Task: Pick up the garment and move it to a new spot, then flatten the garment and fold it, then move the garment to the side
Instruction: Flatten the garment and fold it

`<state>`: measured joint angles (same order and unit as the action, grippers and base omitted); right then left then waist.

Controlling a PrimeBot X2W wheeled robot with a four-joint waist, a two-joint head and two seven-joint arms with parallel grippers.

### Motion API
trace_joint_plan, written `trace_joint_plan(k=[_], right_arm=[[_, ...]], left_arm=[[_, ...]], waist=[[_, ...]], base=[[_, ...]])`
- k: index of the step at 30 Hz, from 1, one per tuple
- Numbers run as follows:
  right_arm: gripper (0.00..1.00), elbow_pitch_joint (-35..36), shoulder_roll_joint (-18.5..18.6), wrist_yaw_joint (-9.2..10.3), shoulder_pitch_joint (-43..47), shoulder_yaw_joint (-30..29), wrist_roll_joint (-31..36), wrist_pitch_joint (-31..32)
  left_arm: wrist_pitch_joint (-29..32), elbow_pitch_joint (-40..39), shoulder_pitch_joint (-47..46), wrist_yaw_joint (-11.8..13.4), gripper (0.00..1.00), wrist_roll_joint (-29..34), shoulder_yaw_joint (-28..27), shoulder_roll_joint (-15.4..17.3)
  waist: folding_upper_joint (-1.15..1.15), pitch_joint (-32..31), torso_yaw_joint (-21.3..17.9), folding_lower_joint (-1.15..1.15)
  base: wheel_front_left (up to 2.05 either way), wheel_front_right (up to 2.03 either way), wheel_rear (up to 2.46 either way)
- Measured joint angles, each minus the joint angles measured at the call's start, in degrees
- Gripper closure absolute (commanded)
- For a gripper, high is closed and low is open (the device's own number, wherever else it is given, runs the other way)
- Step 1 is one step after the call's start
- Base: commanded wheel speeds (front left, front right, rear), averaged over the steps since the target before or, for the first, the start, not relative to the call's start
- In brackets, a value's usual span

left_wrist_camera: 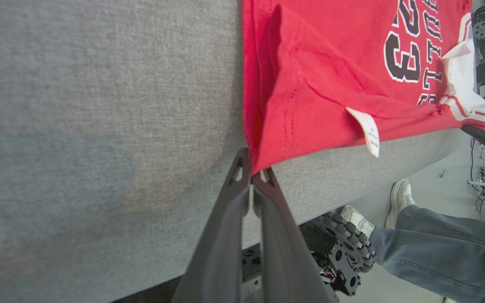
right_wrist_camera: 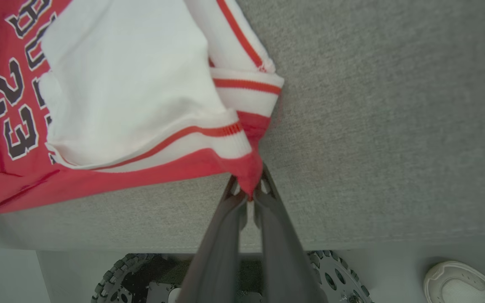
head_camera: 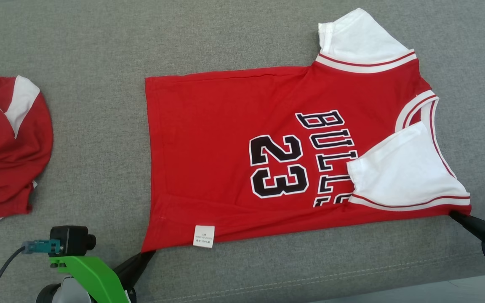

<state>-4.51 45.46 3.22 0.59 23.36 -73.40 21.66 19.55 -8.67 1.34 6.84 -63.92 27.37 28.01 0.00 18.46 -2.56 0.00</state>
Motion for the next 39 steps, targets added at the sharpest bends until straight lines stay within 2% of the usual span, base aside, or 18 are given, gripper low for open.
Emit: trace_joint_plan(k=[6,7,8,10,11,12,13,14,16,17,18,19,24,28,29,30,35,39], right_arm=[[1.0,2.0,1.42,0.51,0.12,-0.78,0.35,-0.44],[1.0,2.26,1.53,0.86,0.12,-0.78,0.37,-0.44],[1.0,2.46,1.55,0.92,0.12,-0.74,0.55,-0.44],[1.0,2.82,1.55,1.03,0.12,-0.56,0.94,-0.43],[1.0,3.05,1.53,1.44,0.12,-0.37,1.12,-0.43],[1.0,3.22,1.46,1.44,0.12,-0.24,1.2,-0.42],[0.95,3.34,1.34,1.45,0.12,-0.15,1.2,-0.42],[0.77,3.42,1.32,1.49,0.12,-0.03,1.34,-0.42],[0.53,3.43,1.34,1.52,0.13,-0.01,1.87,-0.43],[0.53,3.48,1.33,1.72,0.13,0.04,2.15,-0.45],[0.09,3.5,1.33,2.04,0.12,0.09,2.81,-0.64],[0.0,3.54,1.33,2.19,0.12,0.11,3.44,-0.83],[0.0,4.34,2.13,2.53,-0.02,0.09,4.76,-1.01],[0.0,6.37,6.64,3.01,-1.67,-1.58,7.11,-0.66],[0.0,6.37,6.64,3.01,-1.67,-1.58,7.11,-0.66],[0.0,8.35,9.07,3.02,-5.31,-3.23,8.9,-0.59],[0.0,13.02,12.14,3.09,-18.05,-5.76,12.05,1.59],[0.0,13.81,11.94,3.42,-25.02,-4.75,13.36,5.87]], left_arm=[[-0.02,-0.51,0.46,0.0,1.0,0.15,-1.35,0.09],[-0.02,-0.56,0.46,0.0,0.97,0.15,-1.43,0.1],[-0.02,-0.54,0.47,0.0,0.76,0.16,-1.45,0.1],[-0.02,-0.44,0.48,0.0,0.51,0.64,-1.48,0.09],[-0.01,-0.37,0.48,0.0,0.15,0.75,-1.52,0.01],[-0.01,-0.3,0.48,0.0,0.0,0.75,-1.52,-0.09],[-0.01,-0.1,0.48,0.0,0.0,0.76,-1.52,-0.23],[-0.01,0.32,0.48,0.01,0.0,0.85,-1.55,-0.34],[-0.01,0.98,0.62,0.25,0.0,1.19,-1.72,-0.35],[-0.01,0.98,0.66,0.25,0.0,1.24,-1.76,-0.42],[-0.01,1.1,0.66,0.25,0.0,1.47,-1.88,-0.52],[-0.02,1.29,0.66,0.24,0.0,1.86,-2.02,-0.54],[-0.01,1.32,0.37,0.24,0.0,4.8,-3.42,0.32],[1.21,0.16,-2.0,0.3,0.0,7.94,-5.35,4.59],[1.21,0.16,-2.0,0.3,0.0,7.94,-5.35,4.59],[2.54,-2.14,-5.36,0.3,0.0,9.07,-6.42,7.46],[10.78,-6.0,-17.54,0.31,0.0,8.59,-7.58,11.51],[17.73,-6.44,-26.8,0.31,0.0,4.85,-8.14,11.69]], waist=[[0.0,0.12,-0.22,0.0],[0.0,0.14,-0.26,0.0],[0.0,0.16,-0.29,0.0],[0.0,0.23,-0.35,0.0],[0.0,0.28,-0.37,0.0],[0.0,0.33,-0.37,0.0],[0.0,0.38,-0.37,0.0],[0.0,0.43,-0.37,0.0],[0.0,0.56,-0.36,0.0],[0.0,0.62,-0.37,0.0],[0.0,0.68,-0.38,0.0],[0.0,0.72,-0.39,0.0],[0.0,0.8,-0.35,0.0],[0.0,1.13,-0.15,0.0],[0.0,1.13,-0.15,0.0],[0.0,1.74,-0.15,0.0],[0.0,4.39,-0.18,0.0],[0.0,7.13,-0.06,0.0]], base=[[0.0,0.0,0.0],[0.0,0.0,0.0],[0.0,0.0,0.0],[0.0,0.0,0.0],[0.0,0.0,0.0],[0.0,0.0,0.0],[0.0,0.0,0.0],[0.0,0.0,0.0],[0.0,0.0,0.0],[0.0,0.0,0.0],[0.0,0.0,0.0],[0.0,0.0,0.0],[0.0,0.0,0.0],[0.0,0.0,0.0],[0.0,0.0,0.0],[0.0,0.0,0.0],[0.0,0.0,0.0],[0.0,0.0,0.0]])
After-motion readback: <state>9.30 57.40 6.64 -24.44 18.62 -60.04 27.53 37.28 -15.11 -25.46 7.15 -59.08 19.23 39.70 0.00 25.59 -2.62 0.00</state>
